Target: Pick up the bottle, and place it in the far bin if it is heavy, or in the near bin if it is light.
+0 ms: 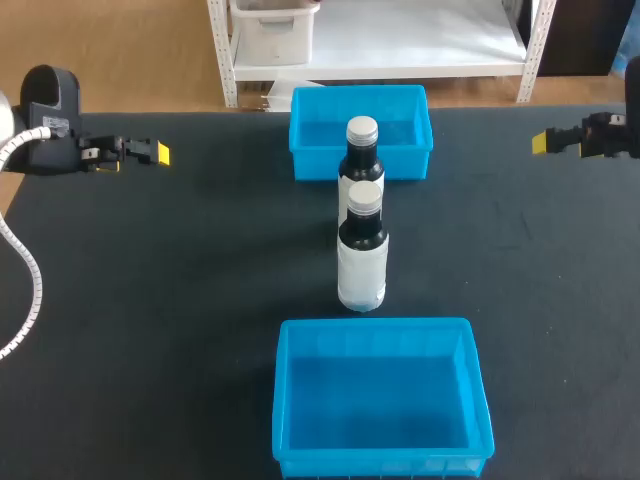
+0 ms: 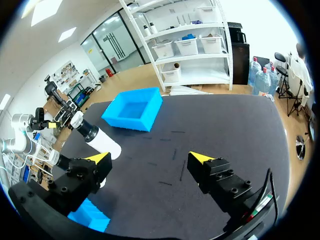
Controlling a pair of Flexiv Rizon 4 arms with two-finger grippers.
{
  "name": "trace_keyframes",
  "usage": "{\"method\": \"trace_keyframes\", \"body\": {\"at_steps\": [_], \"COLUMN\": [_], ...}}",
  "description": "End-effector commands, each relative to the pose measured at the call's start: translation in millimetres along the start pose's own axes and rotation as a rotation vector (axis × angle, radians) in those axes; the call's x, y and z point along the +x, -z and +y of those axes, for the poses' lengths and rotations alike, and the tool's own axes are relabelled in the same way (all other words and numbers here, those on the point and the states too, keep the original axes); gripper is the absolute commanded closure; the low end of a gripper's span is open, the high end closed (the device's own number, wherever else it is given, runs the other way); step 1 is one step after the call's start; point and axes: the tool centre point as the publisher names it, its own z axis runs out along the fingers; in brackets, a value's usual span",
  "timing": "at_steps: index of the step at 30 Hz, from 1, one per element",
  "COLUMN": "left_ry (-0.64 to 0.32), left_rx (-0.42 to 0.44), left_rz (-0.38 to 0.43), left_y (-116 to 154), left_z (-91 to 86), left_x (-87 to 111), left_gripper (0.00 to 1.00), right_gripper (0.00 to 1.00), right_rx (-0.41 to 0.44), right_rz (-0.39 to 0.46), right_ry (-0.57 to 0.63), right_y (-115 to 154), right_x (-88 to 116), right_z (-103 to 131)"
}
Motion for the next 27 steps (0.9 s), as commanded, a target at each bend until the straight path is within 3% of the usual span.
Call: {"method": "trace_keyframes", "body": {"at_steps": [1, 16, 17, 22, 27], "left_ry": [0.000, 0.000, 0.000, 0.000, 0.000], "left_rx": [0.000, 0.000, 0.000, 0.000, 0.000], "left_rz": [0.000, 0.000, 0.000, 0.000, 0.000], "left_y": [0, 0, 0, 0, 0], "left_z": [0.0, 0.0, 0.0, 0.0, 0.0], "left_x": [0.0, 0.0, 0.0, 0.0, 0.0], "left_gripper": [0.00, 0.00, 0.00, 0.00, 0.00], "right_gripper": [0.00, 0.00, 0.00, 0.00, 0.00], "right_rx": [0.004, 0.004, -0.061, -0.448, -0.448], "right_rz": [-0.001, -0.001, 0.000, 0.272, 0.272], "right_ry": [-0.001, -0.001, 0.113, 0.765, 0.765], "right_y": [1, 1, 2, 18, 18], "right_x": [0, 0, -3, 1, 1], "right_z": [1, 1, -1, 6, 6]}}
